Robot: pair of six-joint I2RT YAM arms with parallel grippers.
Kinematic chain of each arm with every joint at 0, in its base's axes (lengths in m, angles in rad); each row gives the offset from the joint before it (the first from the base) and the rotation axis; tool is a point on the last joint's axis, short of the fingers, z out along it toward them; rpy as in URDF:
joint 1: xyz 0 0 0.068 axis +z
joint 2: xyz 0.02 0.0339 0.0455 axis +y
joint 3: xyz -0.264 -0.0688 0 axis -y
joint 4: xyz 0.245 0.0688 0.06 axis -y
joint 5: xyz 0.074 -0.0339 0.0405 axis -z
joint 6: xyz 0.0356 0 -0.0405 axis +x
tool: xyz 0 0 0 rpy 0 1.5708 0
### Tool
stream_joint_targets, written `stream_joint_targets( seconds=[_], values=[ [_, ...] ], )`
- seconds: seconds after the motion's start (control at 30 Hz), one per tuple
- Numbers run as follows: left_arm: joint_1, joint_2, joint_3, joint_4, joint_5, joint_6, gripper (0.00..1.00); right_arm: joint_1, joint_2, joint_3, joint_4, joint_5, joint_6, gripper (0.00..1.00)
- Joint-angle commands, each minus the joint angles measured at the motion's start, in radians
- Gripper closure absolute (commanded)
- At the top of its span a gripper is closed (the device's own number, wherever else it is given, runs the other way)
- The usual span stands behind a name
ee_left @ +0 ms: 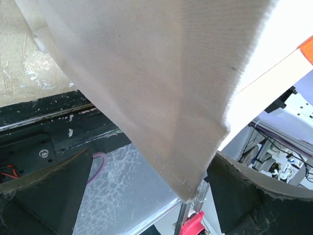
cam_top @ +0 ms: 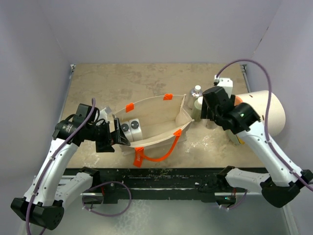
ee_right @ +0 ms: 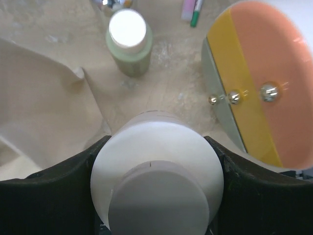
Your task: Take the personal care products out of the canvas bag
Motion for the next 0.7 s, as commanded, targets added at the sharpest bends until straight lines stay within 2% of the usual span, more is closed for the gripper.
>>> stream_joint_targets(
  seconds=[0.0,0.13,0.27,0.67],
  values=[
    [-0.004,0.011,0.069,-0.019,0.007,-0.015,0.0,-0.056,-0.103,-0.221,0.395,-0.05,-0.046,1.0],
    [-0.003,-0.001,0.067,-0.024,-0.005,-0.039,0.0,-0.078,-0.126,-0.426,0.652,-0.045,-0.093,1.0],
    [-0.003,-0.004,0.056,-0.029,0.012,-0.064,0.01,-0.136,-0.096,-0.579,0.817,-0.062,-0.127,1.0],
    [-0.003,-0.032,0.057,-0.085,-0.014,-0.099,0.04,-0.256,0.014,-0.706,1.071,-0.201,-0.235,1.0]
  ],
)
